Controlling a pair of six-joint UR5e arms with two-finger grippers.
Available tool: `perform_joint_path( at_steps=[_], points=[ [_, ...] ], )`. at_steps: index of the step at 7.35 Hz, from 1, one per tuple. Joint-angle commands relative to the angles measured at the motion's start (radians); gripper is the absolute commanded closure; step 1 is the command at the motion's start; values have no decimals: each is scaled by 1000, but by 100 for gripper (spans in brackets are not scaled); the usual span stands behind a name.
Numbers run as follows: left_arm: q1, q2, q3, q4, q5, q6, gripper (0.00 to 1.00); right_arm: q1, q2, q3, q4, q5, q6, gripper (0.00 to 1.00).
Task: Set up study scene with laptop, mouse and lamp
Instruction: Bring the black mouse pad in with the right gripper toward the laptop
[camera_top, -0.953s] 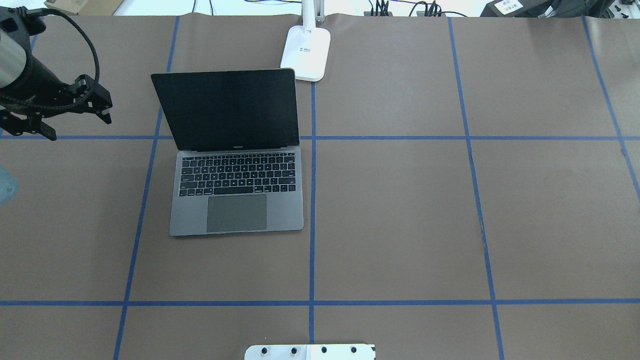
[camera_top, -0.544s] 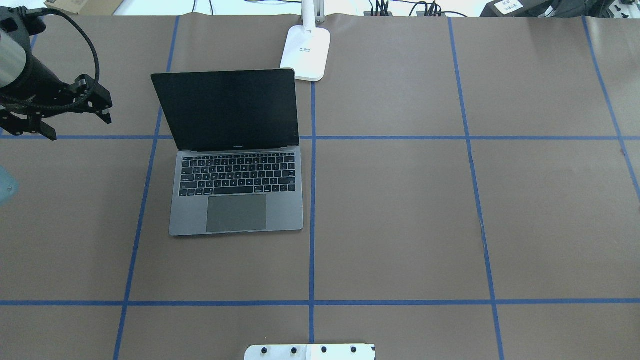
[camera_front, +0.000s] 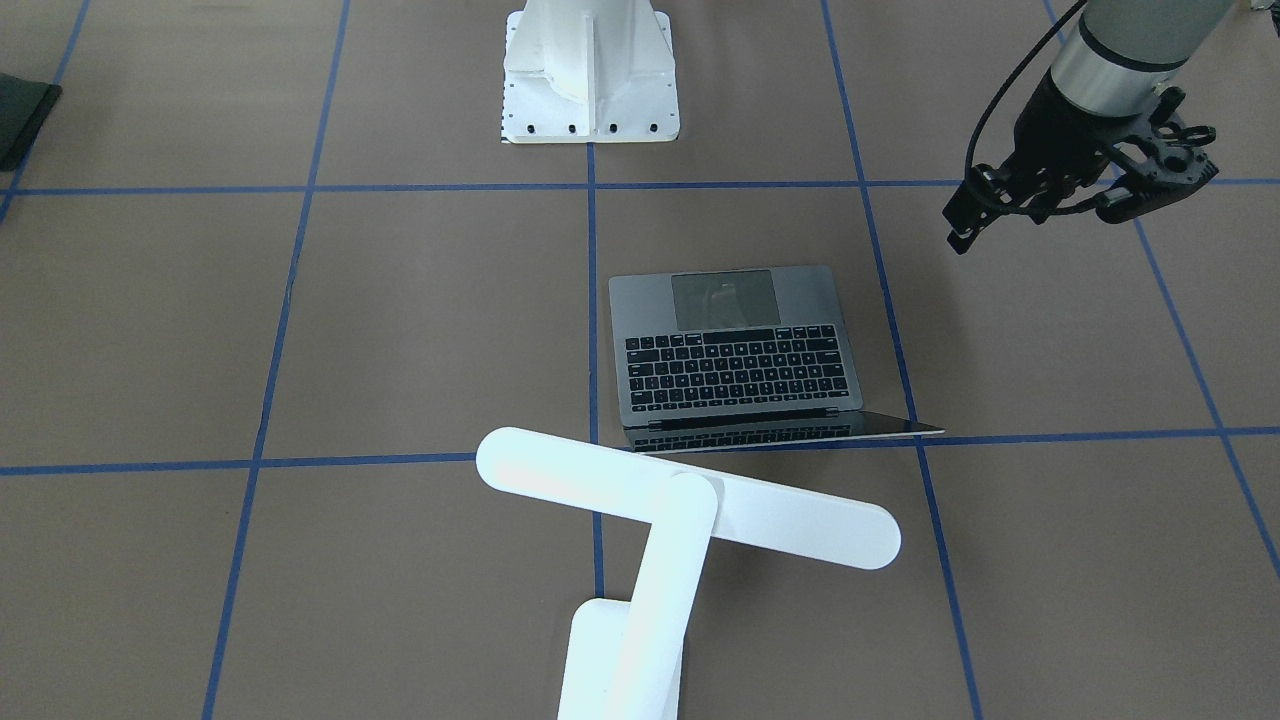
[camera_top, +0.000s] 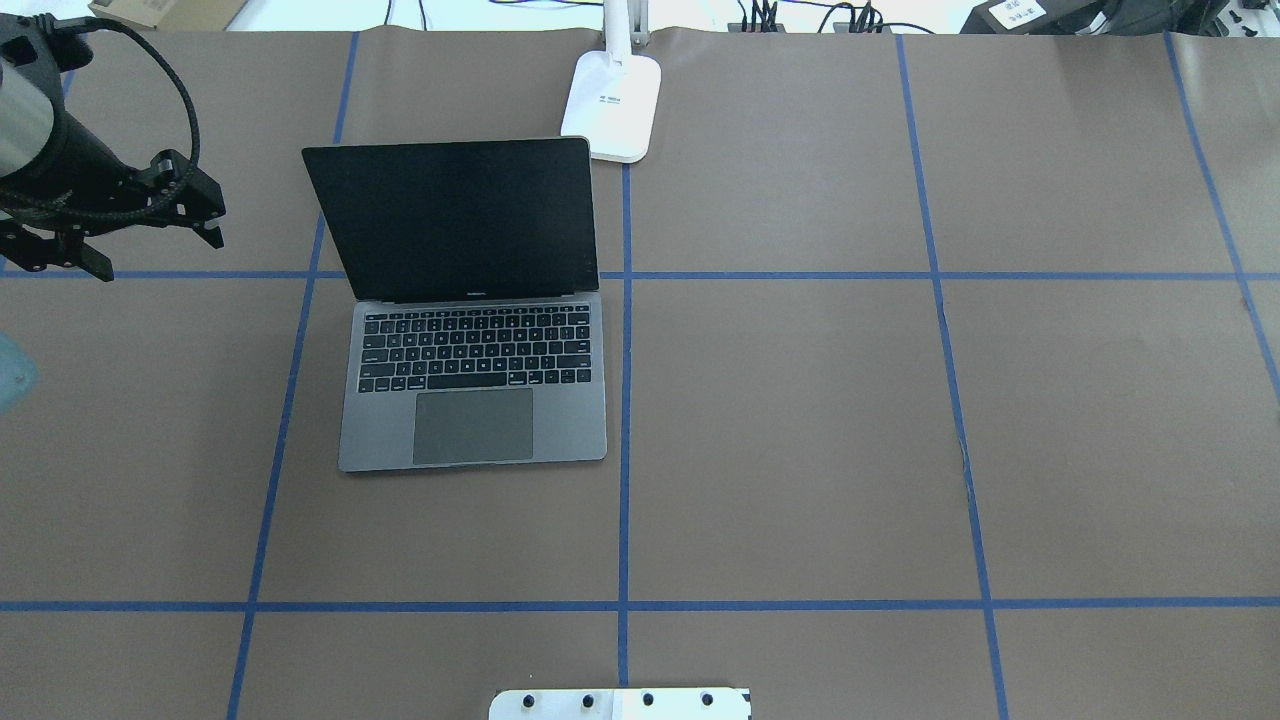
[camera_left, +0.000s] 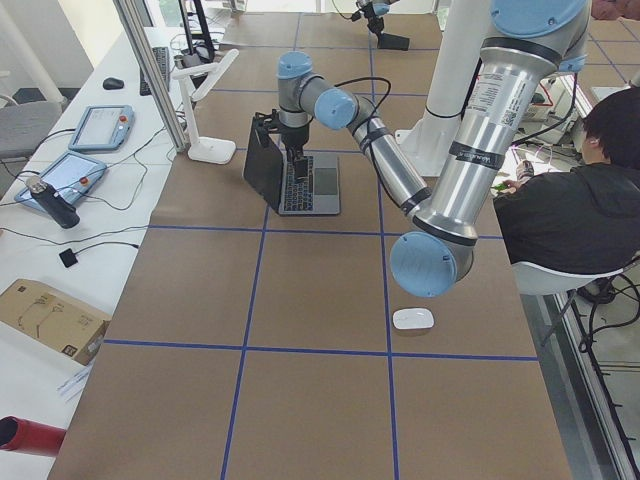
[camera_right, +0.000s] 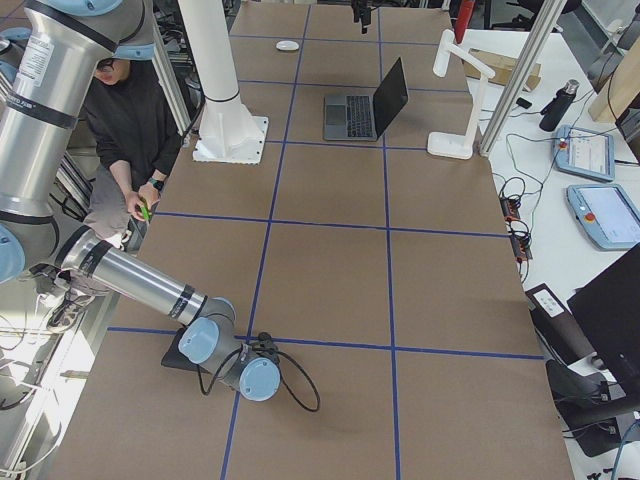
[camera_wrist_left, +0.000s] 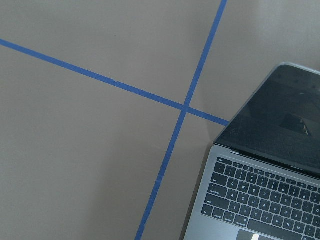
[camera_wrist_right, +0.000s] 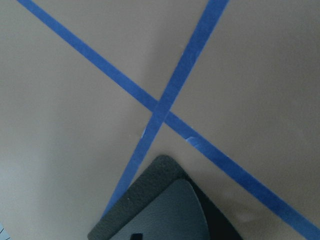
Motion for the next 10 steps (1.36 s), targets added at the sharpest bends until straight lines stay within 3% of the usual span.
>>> perform_joint_path(
  at_steps=[1,3,4,5,6,7,8,10],
  points=[
    [0,-1,0,0,0,0,0,-1,-17,10,0,18,0,100],
    [0,-1,2,0,0,0,0,-1,-34,41,-2,69,2,100],
    [0,-1,5,0,0,2,0,1,-48,111,-55,113,5,100],
    [0,-1,6,0,0,5,0,2,-54,270,-247,117,9,100],
    [0,-1,8,0,0,5,0,1,-37,472,-523,108,15,100],
    [-1,-1,11,0,0,8,0,1,24,607,-727,98,65,100],
    [-3,-1,12,0,0,9,0,1,106,650,-818,92,142,100],
    [-27,6,15,0,2,12,0,-1,245,702,-822,94,449,100]
  ],
)
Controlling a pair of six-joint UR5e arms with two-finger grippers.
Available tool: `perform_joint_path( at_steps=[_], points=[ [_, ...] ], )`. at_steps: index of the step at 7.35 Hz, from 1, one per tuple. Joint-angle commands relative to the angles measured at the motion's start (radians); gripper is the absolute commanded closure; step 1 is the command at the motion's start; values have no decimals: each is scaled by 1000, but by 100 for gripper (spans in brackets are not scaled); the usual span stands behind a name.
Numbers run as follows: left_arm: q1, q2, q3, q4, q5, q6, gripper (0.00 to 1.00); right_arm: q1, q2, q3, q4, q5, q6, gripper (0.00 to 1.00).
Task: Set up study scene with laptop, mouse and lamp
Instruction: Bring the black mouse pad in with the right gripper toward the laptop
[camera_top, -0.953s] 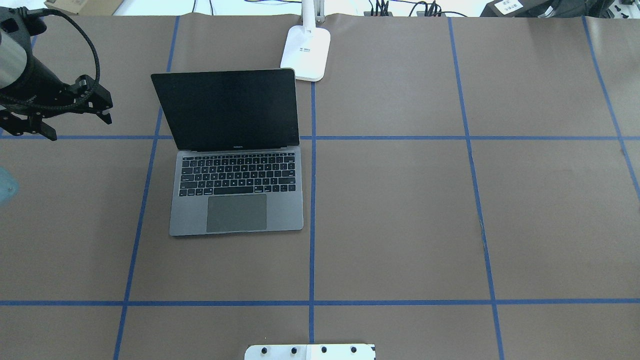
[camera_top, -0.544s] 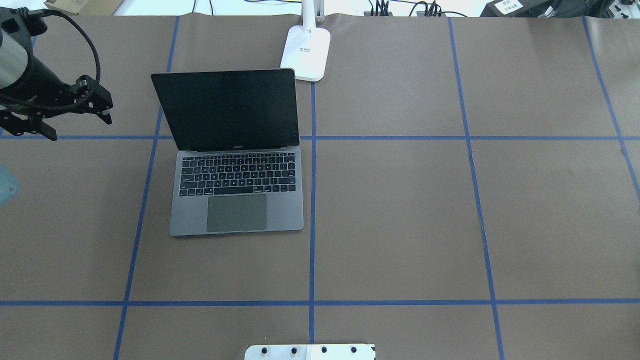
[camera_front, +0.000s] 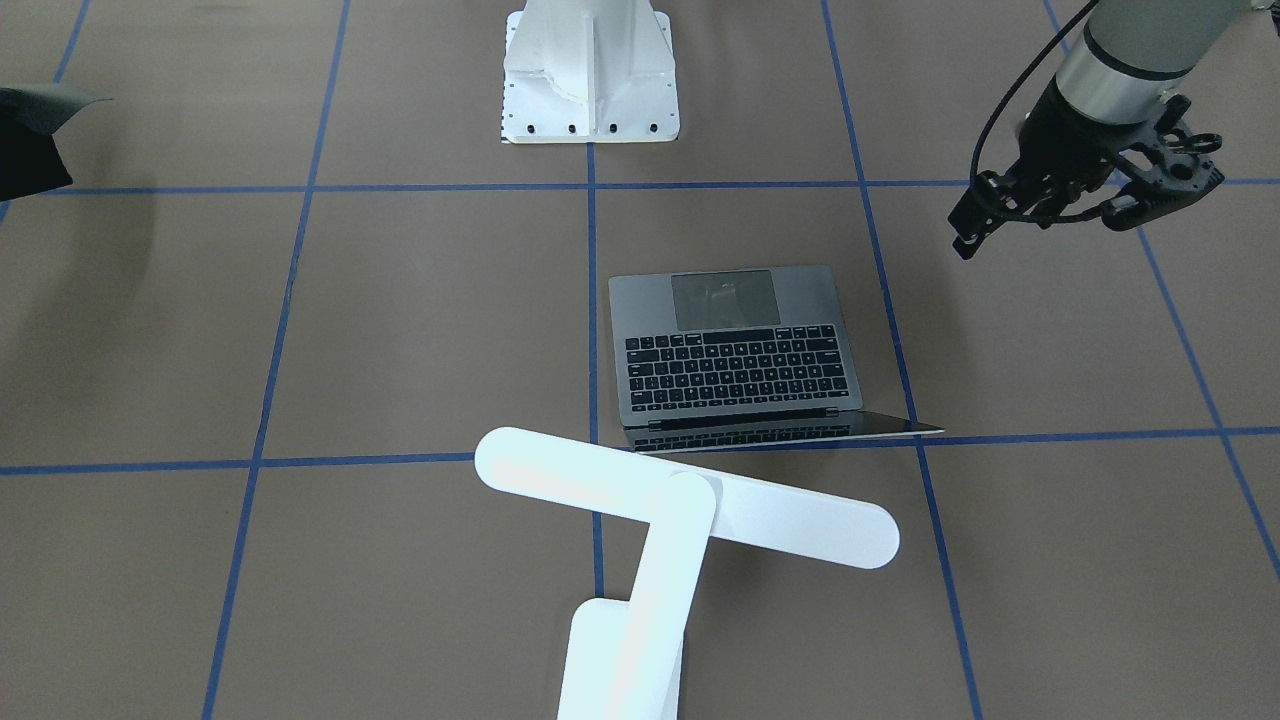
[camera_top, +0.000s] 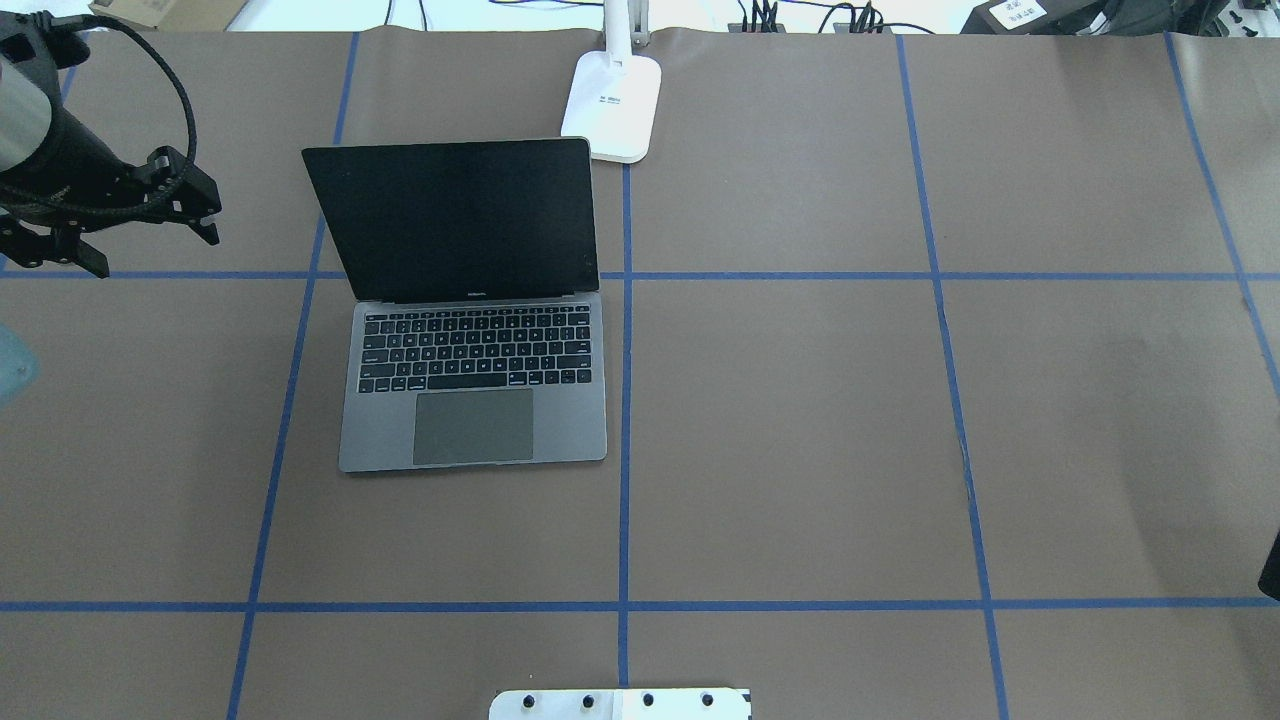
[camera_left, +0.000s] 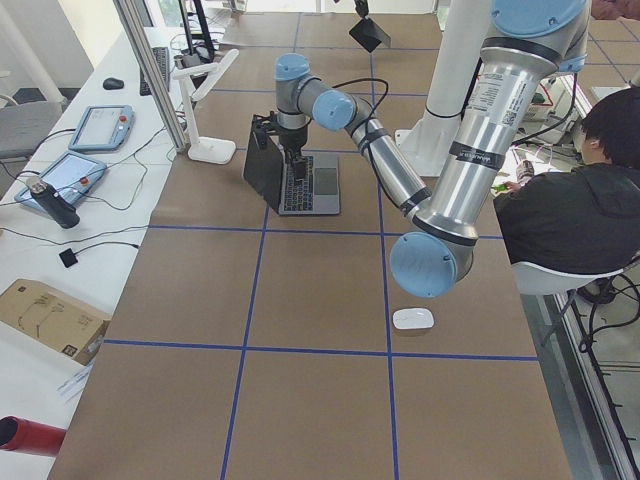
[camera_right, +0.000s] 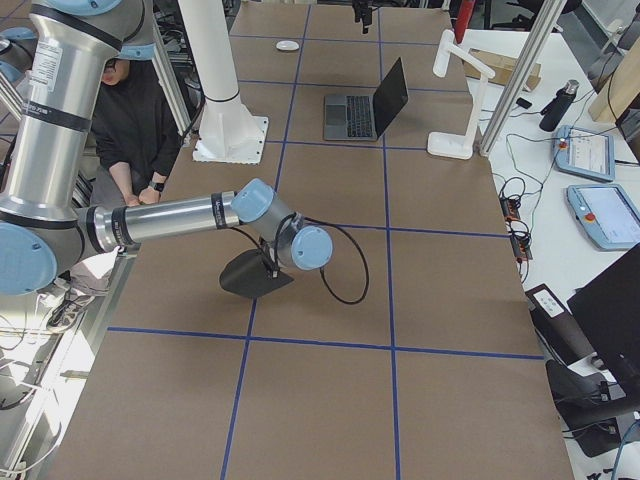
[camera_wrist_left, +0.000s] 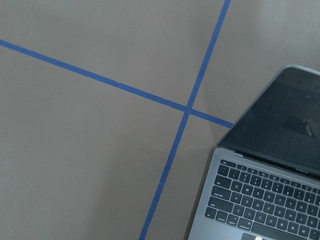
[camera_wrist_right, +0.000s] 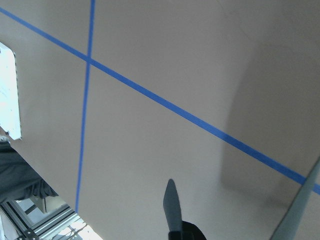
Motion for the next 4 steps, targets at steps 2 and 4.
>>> perform_joint_path(
  at_steps=[2,4],
  points=[
    [-35,31,0,-2,20,5,0,-48,254,64,-14,8,517,100],
    [-55,31,1,0,62,7,0,-171,409,63,7,11,779,100]
  ],
)
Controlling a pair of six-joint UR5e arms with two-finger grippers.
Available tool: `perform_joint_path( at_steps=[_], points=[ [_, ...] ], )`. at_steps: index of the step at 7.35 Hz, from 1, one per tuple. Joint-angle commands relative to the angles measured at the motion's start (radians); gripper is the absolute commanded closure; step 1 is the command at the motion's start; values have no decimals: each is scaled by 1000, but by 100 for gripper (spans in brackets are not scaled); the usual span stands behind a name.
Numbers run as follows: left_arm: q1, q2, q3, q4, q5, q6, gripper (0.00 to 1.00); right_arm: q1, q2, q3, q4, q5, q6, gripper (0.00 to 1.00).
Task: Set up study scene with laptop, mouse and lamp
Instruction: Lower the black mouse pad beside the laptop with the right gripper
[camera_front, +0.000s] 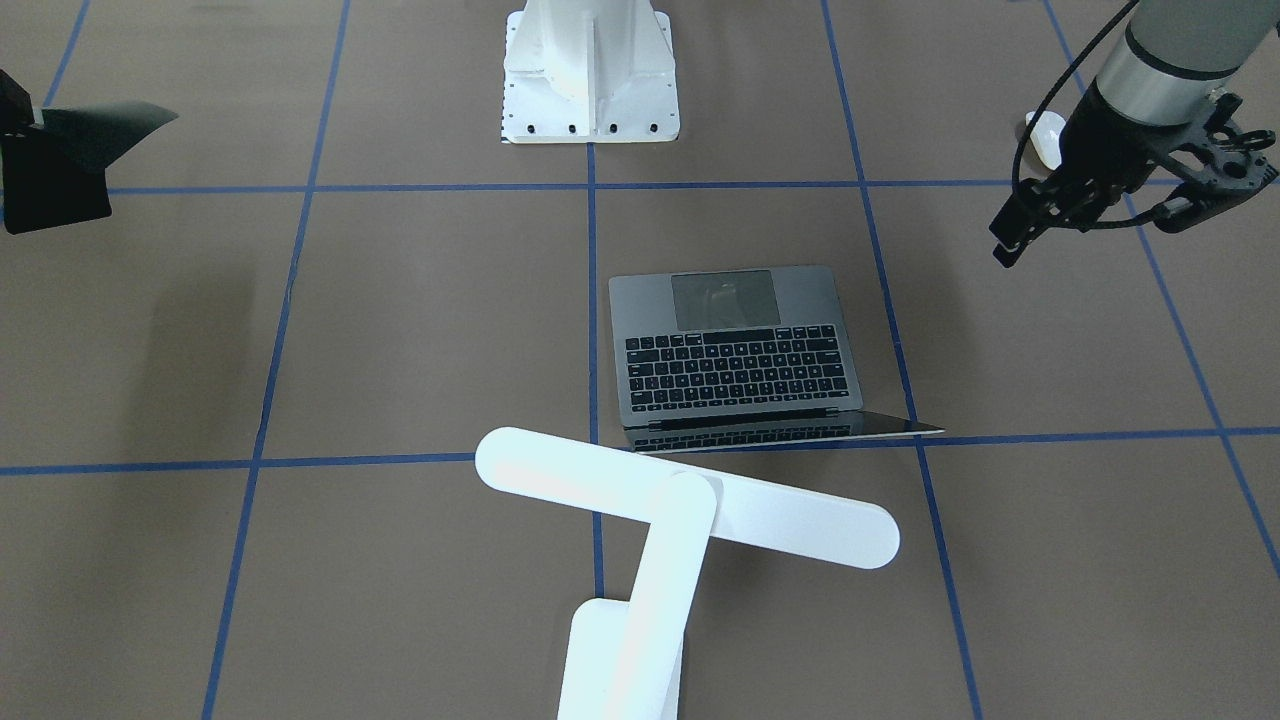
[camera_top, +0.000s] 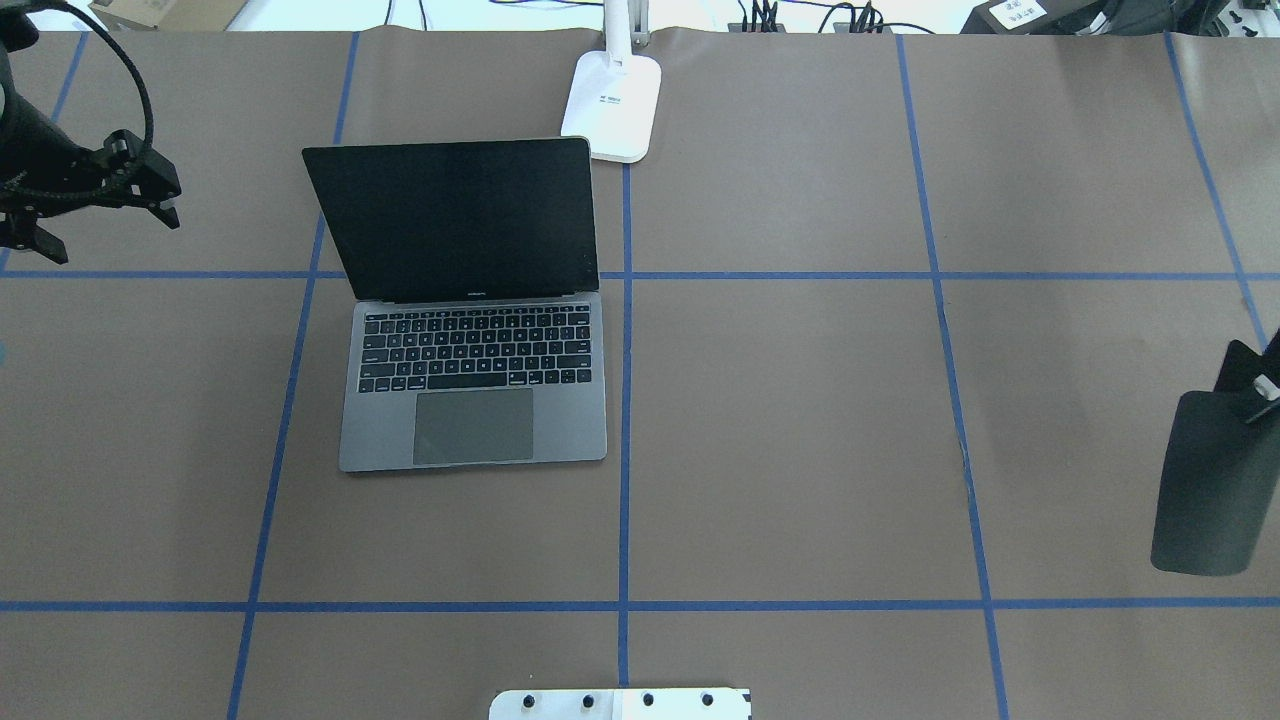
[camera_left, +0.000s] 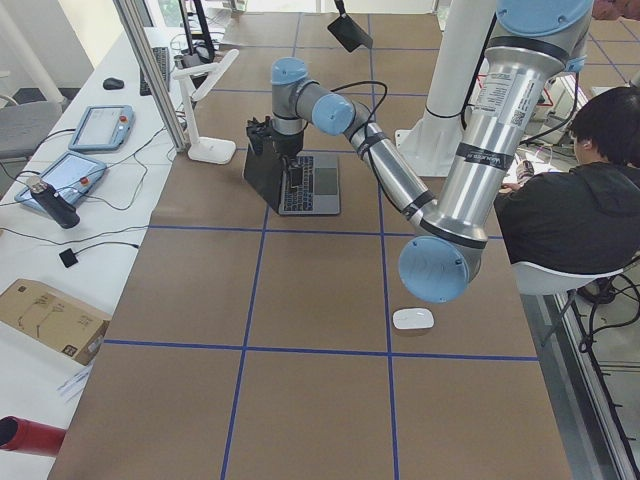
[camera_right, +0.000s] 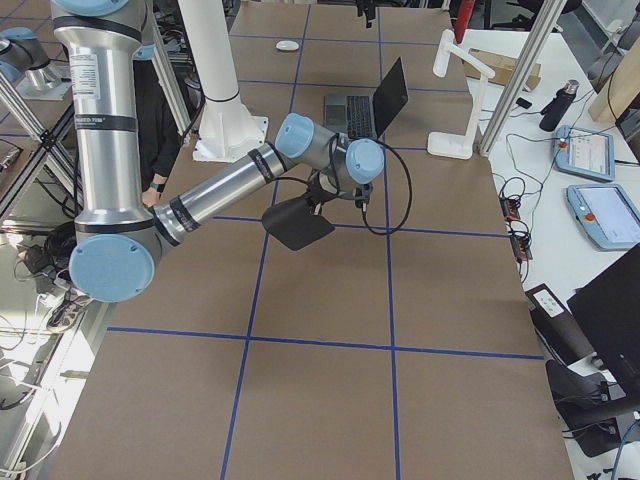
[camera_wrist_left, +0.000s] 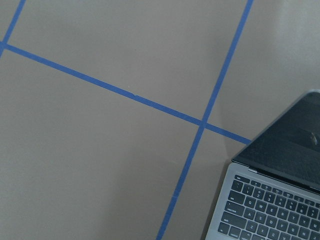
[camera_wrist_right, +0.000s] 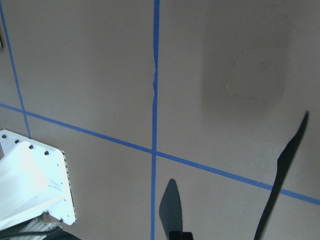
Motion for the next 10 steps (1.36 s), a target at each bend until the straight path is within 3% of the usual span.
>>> perform_joint_path(
  at_steps=[1,3,7,10],
  points=[
    [-18,3,15,0,48,1,0,-131,125,-4,68,2,254,100],
    [-41,3,47,-1,89,10,0,-258,266,-83,220,-34,543,100],
    [-73,26,59,-3,87,87,0,-364,323,-353,841,-102,1019,100],
    [-73,26,75,-6,87,87,0,-426,473,-533,992,-185,1180,100]
  ],
)
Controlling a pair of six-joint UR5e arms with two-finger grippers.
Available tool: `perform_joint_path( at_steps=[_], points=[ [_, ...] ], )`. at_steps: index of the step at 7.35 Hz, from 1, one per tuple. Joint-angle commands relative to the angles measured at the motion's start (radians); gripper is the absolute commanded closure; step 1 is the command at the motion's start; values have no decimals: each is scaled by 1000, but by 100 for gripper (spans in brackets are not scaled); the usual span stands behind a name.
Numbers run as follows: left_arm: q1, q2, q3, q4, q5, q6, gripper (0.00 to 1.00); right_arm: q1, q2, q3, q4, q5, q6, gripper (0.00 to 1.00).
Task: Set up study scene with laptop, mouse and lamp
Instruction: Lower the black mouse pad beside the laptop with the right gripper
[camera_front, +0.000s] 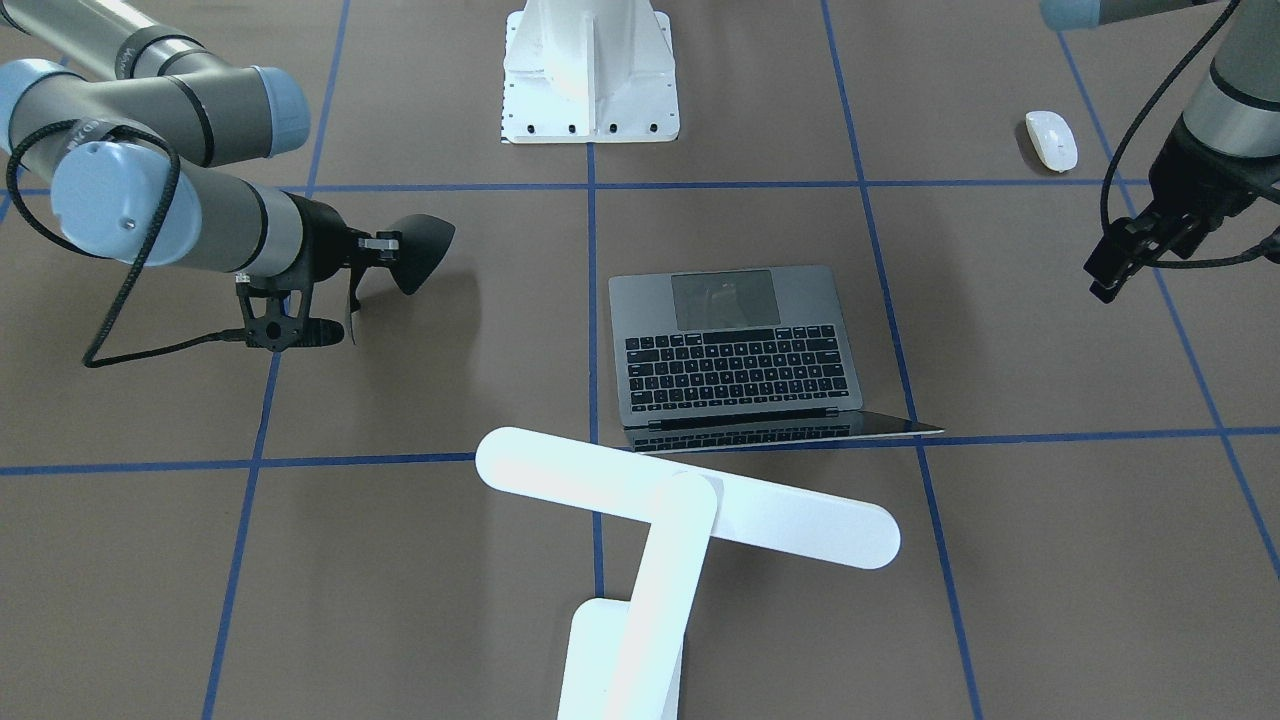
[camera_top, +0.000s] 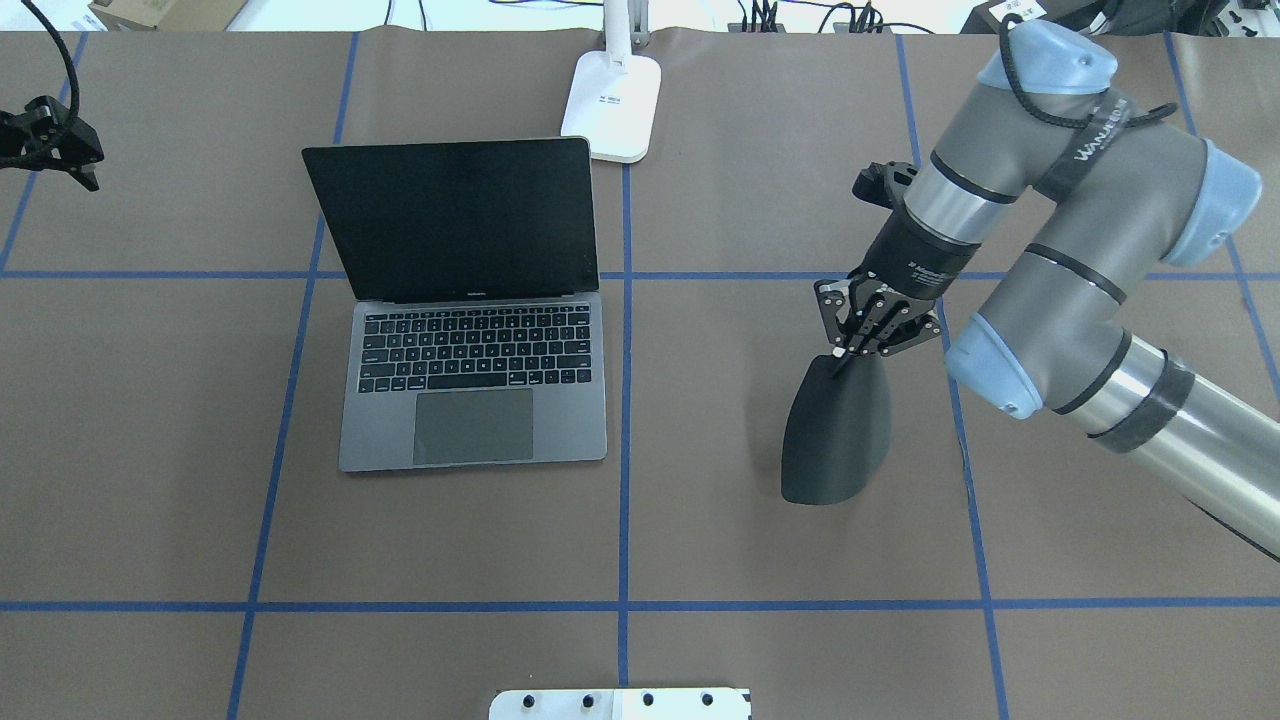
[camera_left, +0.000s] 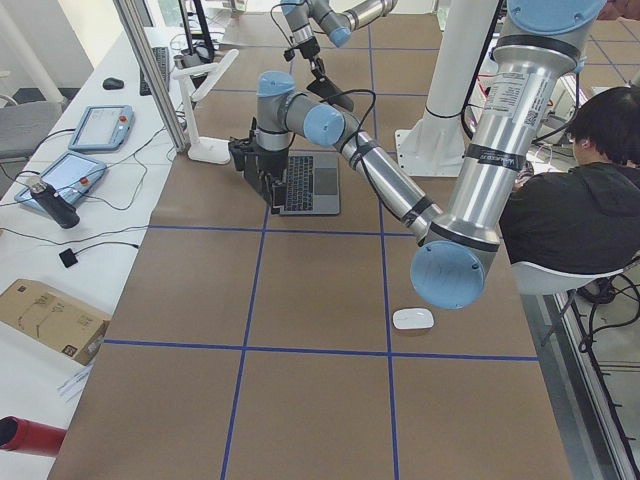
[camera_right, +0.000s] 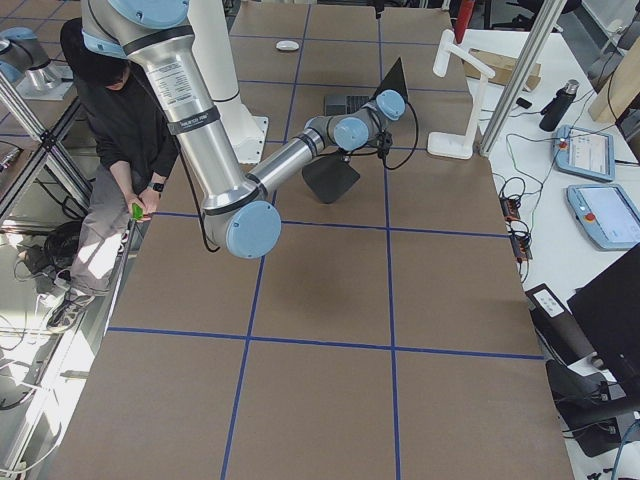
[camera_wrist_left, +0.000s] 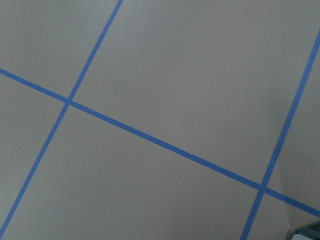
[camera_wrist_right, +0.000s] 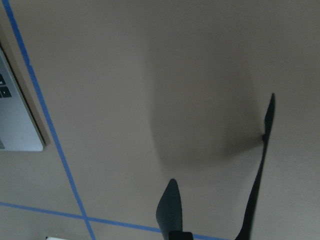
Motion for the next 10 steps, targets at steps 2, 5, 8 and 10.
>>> perform_joint_path(
  at_steps=[2,5,8,10],
  points=[
    [0,2,37,-28,2,-1,0,-29,118,-192,171,-41,73,100],
    [-2,0,58,-50,0,0,0,-56,221,-344,285,-65,95,100],
    [-2,0,63,-51,2,-1,0,-87,278,-396,285,-140,95,100],
    [-2,0,71,-51,2,-1,0,-102,315,-432,286,-183,93,100]
  ],
)
